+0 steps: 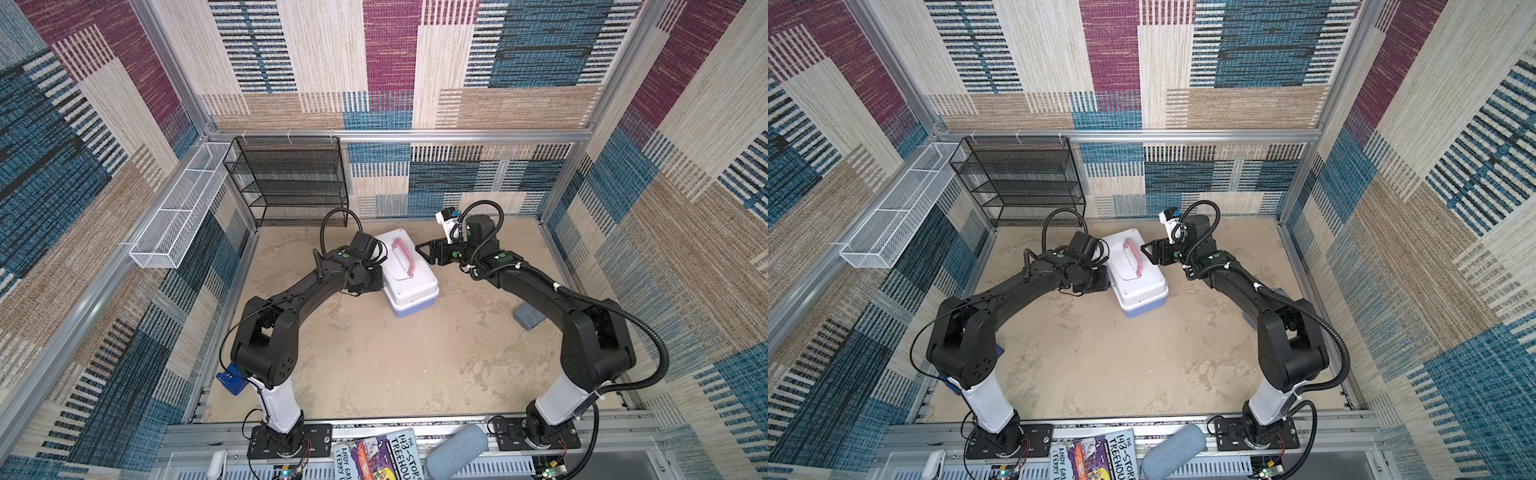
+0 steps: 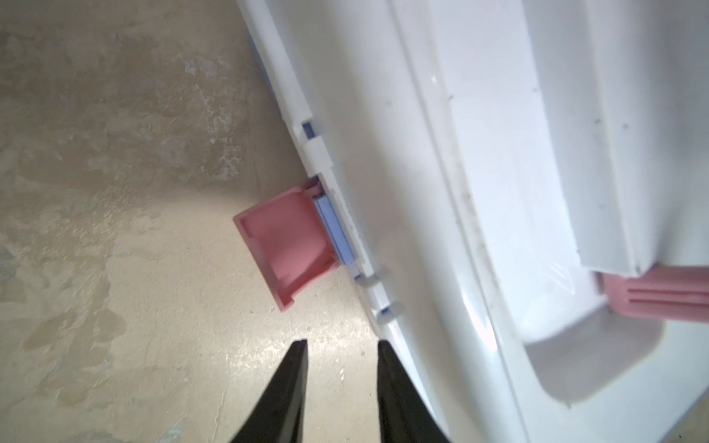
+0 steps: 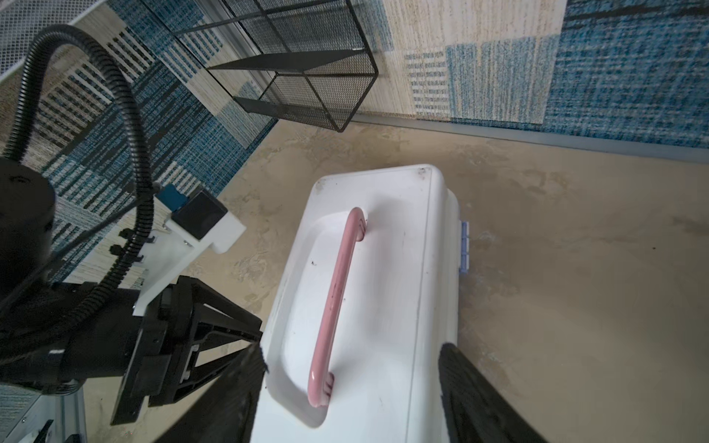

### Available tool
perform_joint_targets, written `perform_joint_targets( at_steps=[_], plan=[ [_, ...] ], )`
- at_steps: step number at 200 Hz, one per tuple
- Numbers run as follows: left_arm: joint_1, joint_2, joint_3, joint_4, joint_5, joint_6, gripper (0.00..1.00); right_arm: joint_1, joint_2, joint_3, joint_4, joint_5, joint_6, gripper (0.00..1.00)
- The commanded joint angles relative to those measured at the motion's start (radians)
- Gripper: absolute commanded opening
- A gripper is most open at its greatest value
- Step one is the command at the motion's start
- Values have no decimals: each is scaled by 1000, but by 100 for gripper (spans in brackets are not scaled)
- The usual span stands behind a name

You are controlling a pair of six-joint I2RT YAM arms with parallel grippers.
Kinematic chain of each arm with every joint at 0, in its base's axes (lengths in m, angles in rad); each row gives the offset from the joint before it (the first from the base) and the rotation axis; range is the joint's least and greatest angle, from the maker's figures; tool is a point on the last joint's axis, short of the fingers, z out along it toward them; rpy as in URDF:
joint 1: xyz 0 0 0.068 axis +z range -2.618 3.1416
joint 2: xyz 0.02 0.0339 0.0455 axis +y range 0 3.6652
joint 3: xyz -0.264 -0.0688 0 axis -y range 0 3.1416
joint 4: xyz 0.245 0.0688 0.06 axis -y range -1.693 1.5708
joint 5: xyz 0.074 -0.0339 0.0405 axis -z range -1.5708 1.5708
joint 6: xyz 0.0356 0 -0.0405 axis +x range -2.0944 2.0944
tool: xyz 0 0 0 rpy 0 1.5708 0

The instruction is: Pack the tool kit

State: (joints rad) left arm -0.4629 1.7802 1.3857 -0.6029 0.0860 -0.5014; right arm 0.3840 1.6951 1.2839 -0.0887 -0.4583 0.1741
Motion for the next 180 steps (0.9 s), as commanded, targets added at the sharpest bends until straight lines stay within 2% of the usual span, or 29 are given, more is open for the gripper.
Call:
perform_joint_targets(
  at_steps=[1,49,82,180],
  plan=[
    [6,-25,-15,19,3,-5,36,29,25,35,-49,50,-59,72],
    [17,-90,-83,51,-14,-1,37,98,83,97,-111,140,-113,67],
    [32,-135,-135,61,-52,-2,41,134,122,120,-142,202,-132,64],
    [76,-223,-251,76,-92,10,62,189,183,159,-215,317,-226,49]
  ],
)
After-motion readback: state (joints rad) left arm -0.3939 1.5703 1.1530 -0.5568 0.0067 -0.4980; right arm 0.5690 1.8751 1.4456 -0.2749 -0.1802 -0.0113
